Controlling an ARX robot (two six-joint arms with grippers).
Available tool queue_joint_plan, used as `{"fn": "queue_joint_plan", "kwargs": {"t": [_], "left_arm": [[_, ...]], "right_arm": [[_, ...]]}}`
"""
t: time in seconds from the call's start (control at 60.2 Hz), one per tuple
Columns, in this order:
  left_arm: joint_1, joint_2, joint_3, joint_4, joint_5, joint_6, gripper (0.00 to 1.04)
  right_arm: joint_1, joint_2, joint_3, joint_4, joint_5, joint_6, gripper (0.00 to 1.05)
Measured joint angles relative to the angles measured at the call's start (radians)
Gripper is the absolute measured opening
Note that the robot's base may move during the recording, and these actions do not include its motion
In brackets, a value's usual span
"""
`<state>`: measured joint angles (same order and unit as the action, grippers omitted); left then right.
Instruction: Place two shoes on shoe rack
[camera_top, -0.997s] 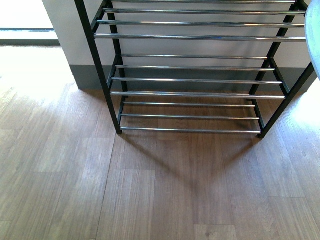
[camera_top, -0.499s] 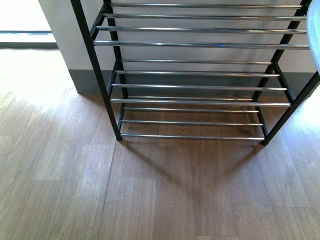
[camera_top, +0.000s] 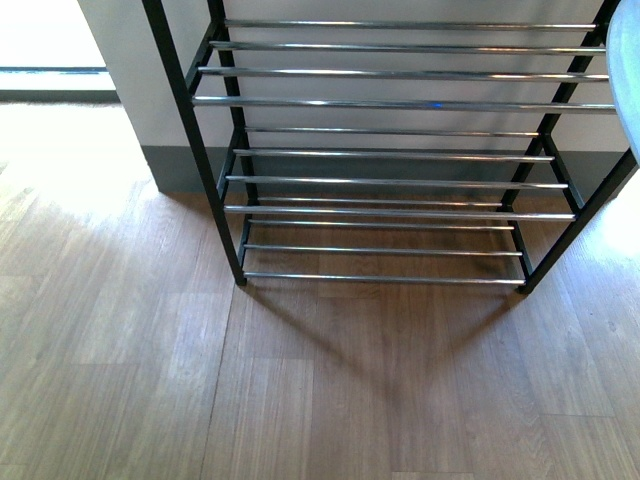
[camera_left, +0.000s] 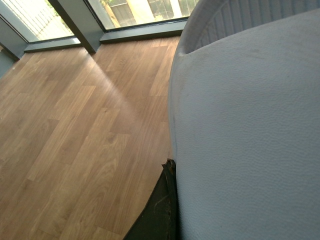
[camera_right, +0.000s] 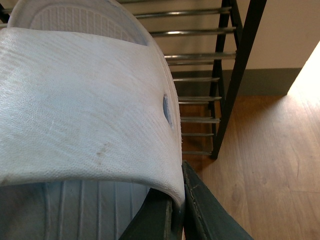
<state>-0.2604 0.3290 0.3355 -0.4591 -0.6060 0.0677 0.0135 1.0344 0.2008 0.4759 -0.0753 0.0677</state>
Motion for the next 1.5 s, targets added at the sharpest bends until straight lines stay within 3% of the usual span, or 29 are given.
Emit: {"fn": "queue_joint_plan", "kwargs": {"t": [1.113,1.213,1.296,1.496], "left_arm": [[0.0,0.0,0.0,0.0,0.0,0.001,0.02],[0.0,0.0,0.0,0.0,0.0,0.001,0.02],[0.0,0.0,0.0,0.0,0.0,0.001,0.02],[0.0,0.0,0.0,0.0,0.0,0.001,0.02]], "right_arm": [[0.0,0.0,0.001,0.0,0.0,0.0,0.02],[0.0,0.038,-0.044,0.212,-0.091,0.027,0.02],[0.037,0.016,-0.041,0.265,-0.084,0.057,0.02],[0.242,-0.019,0.127,0.06,0.082,0.16,0.02]]}}
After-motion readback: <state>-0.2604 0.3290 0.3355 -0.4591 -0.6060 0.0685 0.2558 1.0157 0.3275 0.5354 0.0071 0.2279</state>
